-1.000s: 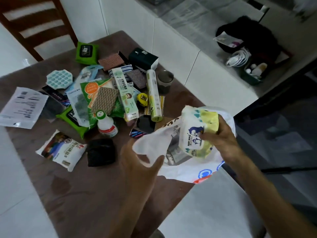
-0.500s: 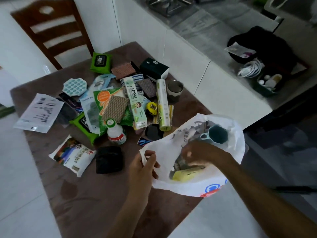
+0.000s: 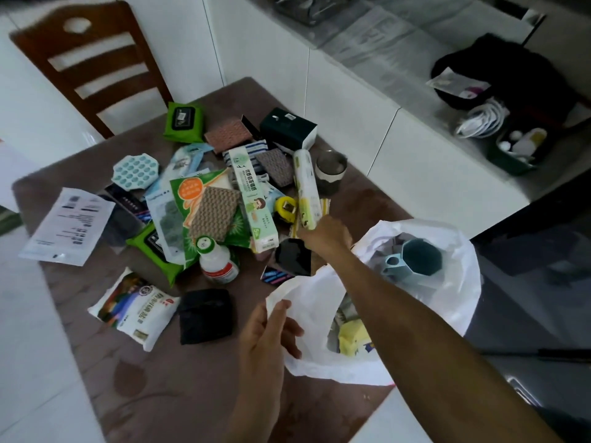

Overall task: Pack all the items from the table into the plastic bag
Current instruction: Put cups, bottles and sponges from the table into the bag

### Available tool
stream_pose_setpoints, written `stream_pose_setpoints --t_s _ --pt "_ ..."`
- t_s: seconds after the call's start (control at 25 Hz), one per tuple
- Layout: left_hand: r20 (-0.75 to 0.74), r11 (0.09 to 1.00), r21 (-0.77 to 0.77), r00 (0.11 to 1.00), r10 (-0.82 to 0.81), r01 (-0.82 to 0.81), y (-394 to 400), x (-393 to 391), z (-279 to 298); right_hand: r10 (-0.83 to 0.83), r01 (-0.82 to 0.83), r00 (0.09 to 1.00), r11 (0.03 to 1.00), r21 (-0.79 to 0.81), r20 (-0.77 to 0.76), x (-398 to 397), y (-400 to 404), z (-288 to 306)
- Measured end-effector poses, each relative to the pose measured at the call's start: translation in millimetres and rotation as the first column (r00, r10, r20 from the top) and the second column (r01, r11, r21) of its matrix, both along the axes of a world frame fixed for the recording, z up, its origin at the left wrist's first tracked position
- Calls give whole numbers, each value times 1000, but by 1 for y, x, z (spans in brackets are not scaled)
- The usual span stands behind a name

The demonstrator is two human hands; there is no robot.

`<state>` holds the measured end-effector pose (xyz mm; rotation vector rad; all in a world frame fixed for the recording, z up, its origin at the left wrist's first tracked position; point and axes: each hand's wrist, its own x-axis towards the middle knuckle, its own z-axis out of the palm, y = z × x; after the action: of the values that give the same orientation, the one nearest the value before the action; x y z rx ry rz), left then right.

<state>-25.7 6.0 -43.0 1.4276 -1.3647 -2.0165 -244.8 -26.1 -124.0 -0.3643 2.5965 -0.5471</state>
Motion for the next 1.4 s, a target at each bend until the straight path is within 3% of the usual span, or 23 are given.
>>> stream_pose_setpoints --t_s 0.16,0.24,0.32,0.4,0.44,0.52,0.56,0.6,0.68,0.8,0.84,0.88,1.0,1.12,1.2,1.28,1.32,1.4 --pt "-26 1000 18 1000 13 -12 0 -7 2 -212 125 943 940 -317 -258 -5 47 68" --pt "-25 1000 21 1000 9 -9 2 -11 2 -327 130 901 831 -541 -286 -2 95 107" --pt "-35 1000 18 999 11 -11 5 -13 3 -411 137 903 549 -825 -124 5 139 137" --pt "-53 1000 20 998 22 -21 6 -14 5 -396 169 916 230 -958 67 8 169 158" --pt "-58 1000 18 998 25 -24 7 -14 7 -338 175 932 110 -978 129 8 178 166" --pt "-65 1000 1 998 3 -3 9 -13 10 -196 153 969 -15 -988 153 7 185 179" --pt "-68 1000 -13 998 -19 18 10 -12 13 -133 118 984 -1 -993 117 8 184 184" --pt "-76 999 -22 996 -41 39 12 -11 15 -77 40 996 74 -996 34 10 182 186" --pt "-109 996 -42 990 -89 85 14 -8 22 131 -179 981 322 -930 -143 16 172 183" --pt "-175 985 -107 973 -150 133 15 -5 32 522 -388 853 652 -651 15 34 155 162" --pt "-200 983 -115 967 -161 140 15 -4 36 592 -482 803 715 -506 73 39 149 152" --pt "-210 983 -121 964 -163 139 15 -3 40 647 -582 757 732 -353 93 44 143 139" --pt "-222 978 -150 958 -179 148 17 1 48 748 -755 652 655 17 123 54 132 95" --pt "-229 985 -116 961 -155 131 16 4 44 772 -796 604 573 194 199 52 132 74" --pt "-232 989 -105 964 -129 107 12 6 38 708 -702 706 700 134 -1 47 126 86" --pt "-221 990 -73 966 -136 123 8 7 33 490 -549 804 829 -106 -338 48 103 104" --pt "-203 992 -37 971 -127 122 6 7 31 381 -502 818 838 -213 -431 50 84 110" --pt "-166 993 3 979 -115 118 2 8 28 346 -465 842 855 -231 -414 52 36 107"
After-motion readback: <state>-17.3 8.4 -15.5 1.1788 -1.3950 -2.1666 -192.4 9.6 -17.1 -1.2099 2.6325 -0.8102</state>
